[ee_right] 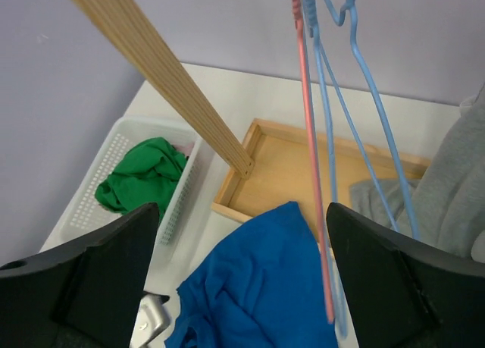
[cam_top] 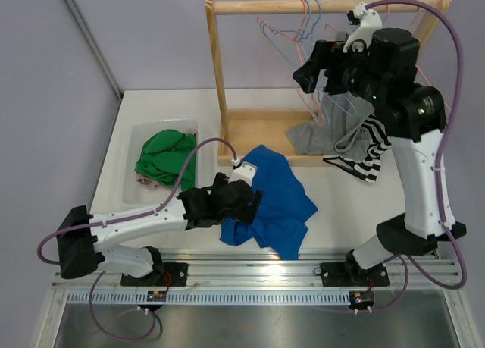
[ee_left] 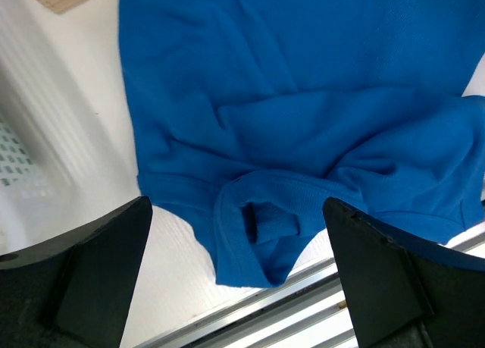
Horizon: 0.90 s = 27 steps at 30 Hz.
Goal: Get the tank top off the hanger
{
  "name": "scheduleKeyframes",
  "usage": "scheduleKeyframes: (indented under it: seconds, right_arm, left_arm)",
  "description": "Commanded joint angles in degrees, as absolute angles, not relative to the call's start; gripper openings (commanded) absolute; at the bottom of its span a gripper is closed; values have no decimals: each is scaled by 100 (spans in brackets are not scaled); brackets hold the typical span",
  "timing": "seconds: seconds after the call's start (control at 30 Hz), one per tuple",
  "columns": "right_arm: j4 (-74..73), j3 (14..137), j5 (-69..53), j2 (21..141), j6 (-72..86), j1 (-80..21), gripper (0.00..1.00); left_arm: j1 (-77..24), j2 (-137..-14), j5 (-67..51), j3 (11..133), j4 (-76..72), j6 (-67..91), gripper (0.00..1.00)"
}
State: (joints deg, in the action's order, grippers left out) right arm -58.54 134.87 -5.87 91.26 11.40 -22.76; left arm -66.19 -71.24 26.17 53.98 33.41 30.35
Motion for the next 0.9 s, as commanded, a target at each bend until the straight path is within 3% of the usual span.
scheduleKeyframes:
  seconds: [0.0,0.3,0.5,0.53,0.57,0.6,0.63,0.7,0.87]
  right_arm:
    - [-5713,13264,-756,8151,1020,-2241,99]
    - [-4924,10944,-1088,5848,1081,-2241,99]
    - [-4622,9949,-1854,5195,1239,-2241,99]
    - [-4684,9897,-1881,5186,1178,-2241,100]
    - [-4719,9870,-1898,5177,1134,-2241,99]
    - [-4772,9844,-1872,5116,1116,-2250,100]
    - [-4781,9774,-1872,5072,1081,-2241,99]
    - [-4799,9712,-1837,4984,1046,-2241,100]
    - [-4764,9501,-1749,4834,1046,-2241,100]
  left_arm:
    - [-6662,-7653,2531,5651,2691,3217,99]
    - [-6653,-9306,2593,5985,2444,3472,99]
    - [-6645,-10177,1812,5775,1662,3586,96]
    - [-6645,-10265,1758,5748,1609,3638,89]
    - [-6645,-10370,1723,5713,1521,3665,73]
    - [-6645,-10371,1688,5678,1503,3700,41]
    - [-6653,-10345,1757,5582,1503,3805,22]
    - [-6645,-10101,2019,5528,1687,3876,0]
    - [-6645,-8950,2951,5651,2721,4043,0]
